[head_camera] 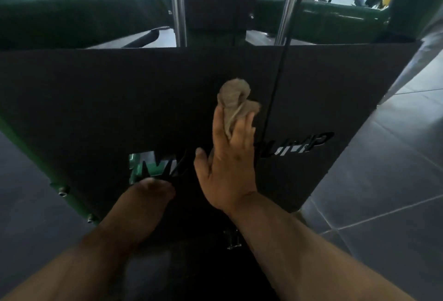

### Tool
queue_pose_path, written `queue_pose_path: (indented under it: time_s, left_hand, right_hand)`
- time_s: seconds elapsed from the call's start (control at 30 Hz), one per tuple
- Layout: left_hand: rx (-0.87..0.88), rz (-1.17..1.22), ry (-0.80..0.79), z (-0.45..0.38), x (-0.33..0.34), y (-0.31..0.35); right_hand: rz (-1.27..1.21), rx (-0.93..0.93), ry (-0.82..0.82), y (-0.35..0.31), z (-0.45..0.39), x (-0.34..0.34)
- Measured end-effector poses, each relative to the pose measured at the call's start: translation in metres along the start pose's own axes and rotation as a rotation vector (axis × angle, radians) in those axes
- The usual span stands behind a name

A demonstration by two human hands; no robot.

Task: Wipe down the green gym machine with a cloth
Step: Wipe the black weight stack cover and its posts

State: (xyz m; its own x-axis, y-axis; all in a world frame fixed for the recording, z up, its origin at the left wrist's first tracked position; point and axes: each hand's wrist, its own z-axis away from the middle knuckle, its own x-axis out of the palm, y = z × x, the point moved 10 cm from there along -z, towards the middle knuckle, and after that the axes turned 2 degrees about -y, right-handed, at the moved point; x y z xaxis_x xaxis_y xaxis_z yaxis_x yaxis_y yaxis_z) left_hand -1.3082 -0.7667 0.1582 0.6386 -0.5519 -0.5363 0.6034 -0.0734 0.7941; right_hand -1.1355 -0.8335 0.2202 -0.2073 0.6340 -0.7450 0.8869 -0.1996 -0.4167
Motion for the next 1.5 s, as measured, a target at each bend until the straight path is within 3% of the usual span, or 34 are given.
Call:
queue_pose_path:
  time_s: [0.07,0.2,0.3,0.43,0.6,0.97,1.07,1.17,1.23,1.3,1.43,1.5]
  left_hand:
    - [0.289,-0.282,0.135,0.019,-0.011,0.056]
    - [0.883,-0.609,0.326,0.052,-0.009,0.151]
    - [1.107,-0.764,0.4,0.05,0.001,0.177]
    - [1.146,-0.826,0.459,0.033,0.001,0.185]
    - [1.141,-0.85,0.576,0.035,0.0,0.184]
    - [1.256,-0.895,0.853,0.034,0.004,0.208]
    - [1.314,-0.845,0.878,0.037,0.011,0.219]
    - [1.335,-0.818,0.947,0.036,0.023,0.224]
    - [1.354,-0.886,0.904,0.026,0.038,0.218]
    - [1.3,-1.102,0.791,0.01,0.065,0.2]
    - [1.185,-1.32,0.746,-0.001,0.098,0.161]
    - [1.242,-1.349,0.787,0.002,0.093,0.166]
  right_hand:
    - [-0.055,-0.042,-0.01,0.001,0.0,-0.002]
    - [-0.083,-0.143,0.058,0.006,0.001,-0.008]
    - [-0.143,-0.181,0.178,0.01,-0.002,-0.019]
    - [-0.201,-0.165,0.378,0.022,0.003,-0.034]
    - [-0.278,-0.058,0.494,0.04,0.006,-0.048]
    - [-0.198,-0.146,0.361,0.047,0.023,-0.067]
    - [-0.221,-0.161,0.444,0.065,0.042,-0.082]
    - [-0.292,-0.042,0.453,0.094,0.042,-0.084]
    - [-0.344,0.101,0.384,0.12,0.031,-0.079]
    - [-0.38,0.183,0.304,0.137,0.023,-0.072]
    - [-0.349,0.117,0.298,0.138,0.023,-0.071]
    - [-0.369,0.111,0.3,0.141,0.024,-0.071]
